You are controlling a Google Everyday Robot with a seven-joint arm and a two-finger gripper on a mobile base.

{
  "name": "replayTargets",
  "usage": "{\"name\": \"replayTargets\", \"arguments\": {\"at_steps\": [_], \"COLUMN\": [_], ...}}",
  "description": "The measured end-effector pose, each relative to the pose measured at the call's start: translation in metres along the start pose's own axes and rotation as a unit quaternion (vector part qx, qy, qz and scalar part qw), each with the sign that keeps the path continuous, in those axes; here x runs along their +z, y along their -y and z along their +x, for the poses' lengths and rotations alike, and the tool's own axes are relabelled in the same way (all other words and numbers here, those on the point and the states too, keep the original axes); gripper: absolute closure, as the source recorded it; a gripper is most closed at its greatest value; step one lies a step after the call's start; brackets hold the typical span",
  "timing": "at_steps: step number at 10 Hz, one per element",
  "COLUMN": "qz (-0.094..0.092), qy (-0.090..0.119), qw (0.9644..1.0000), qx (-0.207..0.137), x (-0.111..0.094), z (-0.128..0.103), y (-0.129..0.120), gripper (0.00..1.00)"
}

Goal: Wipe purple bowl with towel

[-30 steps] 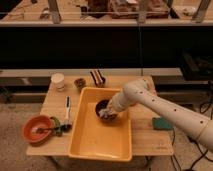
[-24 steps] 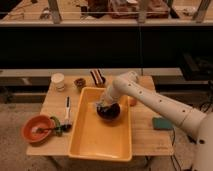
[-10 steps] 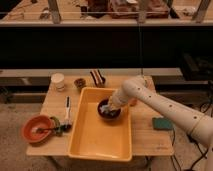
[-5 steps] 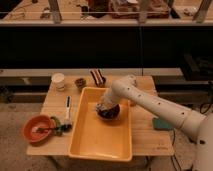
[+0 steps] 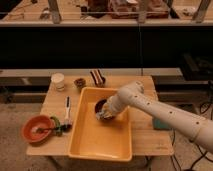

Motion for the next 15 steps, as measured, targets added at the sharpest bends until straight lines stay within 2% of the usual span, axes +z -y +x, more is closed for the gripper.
{"name": "replayTargets", "arguments": {"at_steps": [3,6,8,11,15], "qz": [0.01,0.022,0.03,0.031,0.035], "qy": [-0.014,-0.021,-0.024,-0.014,0.027], "qw": [0.9997,0.9992,0.9991,0.9994,0.9981], "qx": [0.017,0.024,0.021,-0.005,-0.041], "x": [-0.013,-0.002,0.006,0.024,0.017], "z": [0.028,0.041,0.034,0.002,-0.03], "y": [0.004,0.032,0.041,0.05,0.032], "gripper": [1.0,1.0,1.0,1.0,1.0]}}
